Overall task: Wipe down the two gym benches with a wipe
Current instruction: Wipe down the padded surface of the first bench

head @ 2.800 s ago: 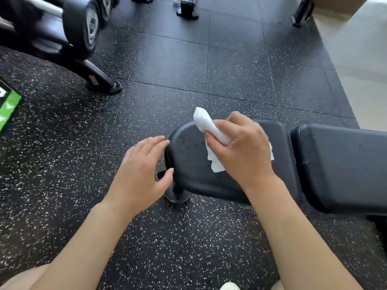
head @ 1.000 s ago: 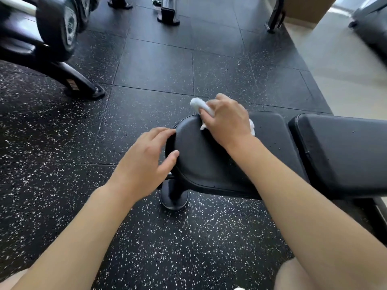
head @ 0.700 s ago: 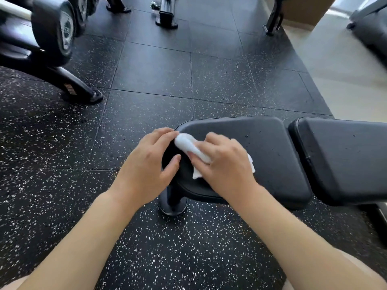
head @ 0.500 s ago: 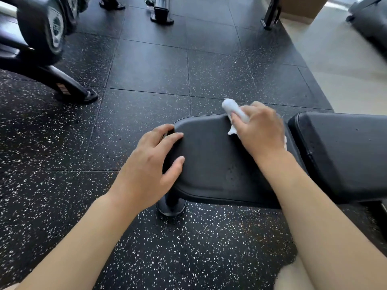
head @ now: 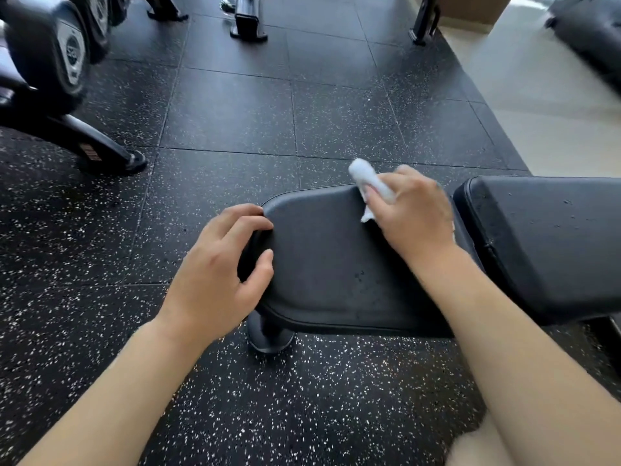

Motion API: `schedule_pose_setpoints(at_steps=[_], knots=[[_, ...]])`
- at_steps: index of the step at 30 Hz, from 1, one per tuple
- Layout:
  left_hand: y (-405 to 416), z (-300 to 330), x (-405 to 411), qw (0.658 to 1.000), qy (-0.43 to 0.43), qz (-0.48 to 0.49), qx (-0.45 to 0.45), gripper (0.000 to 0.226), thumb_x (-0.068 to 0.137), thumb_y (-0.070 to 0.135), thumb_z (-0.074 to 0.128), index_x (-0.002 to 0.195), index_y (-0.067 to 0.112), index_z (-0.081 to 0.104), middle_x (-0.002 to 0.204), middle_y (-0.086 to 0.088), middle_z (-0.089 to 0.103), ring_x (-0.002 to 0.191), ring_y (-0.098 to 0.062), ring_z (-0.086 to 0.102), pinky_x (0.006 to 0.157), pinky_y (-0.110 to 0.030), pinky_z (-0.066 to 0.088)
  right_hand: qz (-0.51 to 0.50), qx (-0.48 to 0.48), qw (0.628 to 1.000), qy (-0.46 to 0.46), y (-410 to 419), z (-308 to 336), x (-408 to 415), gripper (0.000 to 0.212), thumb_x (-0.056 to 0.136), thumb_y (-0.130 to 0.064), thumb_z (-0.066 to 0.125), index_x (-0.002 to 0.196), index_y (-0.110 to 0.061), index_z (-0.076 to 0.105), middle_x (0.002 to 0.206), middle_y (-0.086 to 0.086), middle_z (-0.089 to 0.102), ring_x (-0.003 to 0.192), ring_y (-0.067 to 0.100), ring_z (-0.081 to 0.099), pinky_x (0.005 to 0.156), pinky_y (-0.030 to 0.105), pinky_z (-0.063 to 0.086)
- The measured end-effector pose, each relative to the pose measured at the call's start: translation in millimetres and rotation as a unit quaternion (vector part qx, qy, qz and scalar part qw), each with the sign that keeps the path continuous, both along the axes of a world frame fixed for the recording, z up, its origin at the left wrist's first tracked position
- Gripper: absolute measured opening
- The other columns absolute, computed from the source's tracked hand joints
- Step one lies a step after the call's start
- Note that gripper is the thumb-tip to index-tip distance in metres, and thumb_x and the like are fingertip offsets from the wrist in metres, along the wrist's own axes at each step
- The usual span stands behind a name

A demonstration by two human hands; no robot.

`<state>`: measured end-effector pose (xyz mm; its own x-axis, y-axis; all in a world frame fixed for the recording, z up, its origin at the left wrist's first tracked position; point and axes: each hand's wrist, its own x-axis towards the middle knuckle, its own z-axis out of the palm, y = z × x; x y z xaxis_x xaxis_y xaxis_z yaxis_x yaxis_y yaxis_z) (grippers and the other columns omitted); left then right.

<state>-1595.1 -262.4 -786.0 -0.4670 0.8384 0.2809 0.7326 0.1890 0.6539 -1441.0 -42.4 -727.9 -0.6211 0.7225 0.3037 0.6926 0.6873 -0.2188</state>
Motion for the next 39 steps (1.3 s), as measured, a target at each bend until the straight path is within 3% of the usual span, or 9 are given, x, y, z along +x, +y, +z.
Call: schedule_pose_setpoints(at_steps=[3,9,15,18,22,24,30,36,39], knots=[[0,-2,-1,1.0,-0.001,-0.004,0.008,0.036,0.096,0.031,0.056,0.128,0.016,0.063,0.142,0.005,0.055,0.132,-0.017,0.052,0.117,-0.021,0.034,-0.009,0.01,1.0,0.01,-14,1,-4,0.026,0.098,-0.035,0.061,0.086,-0.013,0.068,0.082,0.002,0.052,0.081,0.035,0.06,0.07,0.038,0.035],[12,-6,3,0.998,0.011,0.028,0.049,0.03,0.092,0.021,0.056,0.119,0.012,0.065,0.132,0.002,0.058,0.123,-0.022,0.057,0.112,-0.023,0.037,0.189,0.009,0.982,-0.008,-80,-6,-20,0.019,0.09,-0.034,0.068,0.083,-0.016,0.07,0.08,0.003,0.059,0.075,0.032,0.062,0.067,0.043,0.048],[10,-8,4,0.998,0.03,0.007,0.05,0.027,0.095,0.018,0.058,0.119,0.011,0.068,0.135,-0.001,0.059,0.126,-0.025,0.054,0.116,-0.023,0.032,-0.01,-0.02,1.0,0.007,-1,4,10,0.034,0.101,-0.043,0.058,0.089,-0.015,0.073,0.086,0.001,0.055,0.086,0.032,0.061,0.072,0.038,0.037],[9,-5,3,0.998,0.031,-0.003,0.056,0.025,0.096,0.018,0.058,0.117,0.01,0.069,0.135,-0.002,0.06,0.126,-0.025,0.055,0.116,-0.024,0.034,0.066,0.006,0.998,-0.024,-48,0,3,0.021,0.096,-0.037,0.059,0.096,-0.02,0.071,0.085,-0.002,0.053,0.086,0.031,0.061,0.074,0.041,0.04],[15,0,7,0.995,0.018,-0.005,0.095,0.011,0.096,0.016,0.056,0.097,0.008,0.063,0.127,-0.001,0.064,0.118,-0.022,0.061,0.106,-0.032,0.045,0.215,0.015,0.976,0.005,-111,-14,11,0.019,0.095,-0.033,0.06,0.101,-0.02,0.073,0.076,-0.004,0.044,0.068,0.022,0.048,0.061,0.041,0.04],[18,1,12,0.993,0.024,-0.02,0.113,0.007,0.095,0.013,0.058,0.094,0.008,0.062,0.12,0.001,0.066,0.112,-0.021,0.062,0.105,-0.032,0.045,0.212,0.01,0.977,0.005,-102,-15,28,0.02,0.099,-0.033,0.061,0.095,-0.018,0.075,0.076,-0.003,0.049,0.067,0.021,0.046,0.061,0.041,0.039],[29,-7,19,0.99,0.051,-0.053,0.117,0.01,0.09,0.007,0.06,0.093,0.007,0.07,0.118,-0.004,0.07,0.111,-0.027,0.061,0.108,-0.053,0.043,0.056,-0.008,0.997,0.044,-56,-6,58,0.009,0.096,-0.024,0.072,0.1,-0.02,0.079,0.075,-0.001,0.05,0.067,0.023,0.048,0.064,0.047,0.046],[30,-12,17,0.989,0.021,-0.04,0.143,0.021,0.088,0.001,0.051,0.091,0.005,0.071,0.117,-0.004,0.07,0.108,-0.028,0.06,0.101,-0.052,0.046,0.236,0.028,0.971,0.025,-125,-24,52,0.02,0.097,-0.028,0.065,0.108,-0.014,0.074,0.077,-0.001,0.048,0.068,0.021,0.042,0.06,0.04,0.037],[30,-12,16,0.989,0.023,-0.045,0.14,0.02,0.089,0.002,0.054,0.095,0.006,0.072,0.118,-0.004,0.069,0.11,-0.027,0.059,0.105,-0.048,0.046,0.187,0.017,0.982,0.029,-93,-14,54,0.015,0.096,-0.028,0.069,0.092,-0.014,0.074,0.075,0.002,0.052,0.065,0.027,0.052,0.059,0.042,0.044]])
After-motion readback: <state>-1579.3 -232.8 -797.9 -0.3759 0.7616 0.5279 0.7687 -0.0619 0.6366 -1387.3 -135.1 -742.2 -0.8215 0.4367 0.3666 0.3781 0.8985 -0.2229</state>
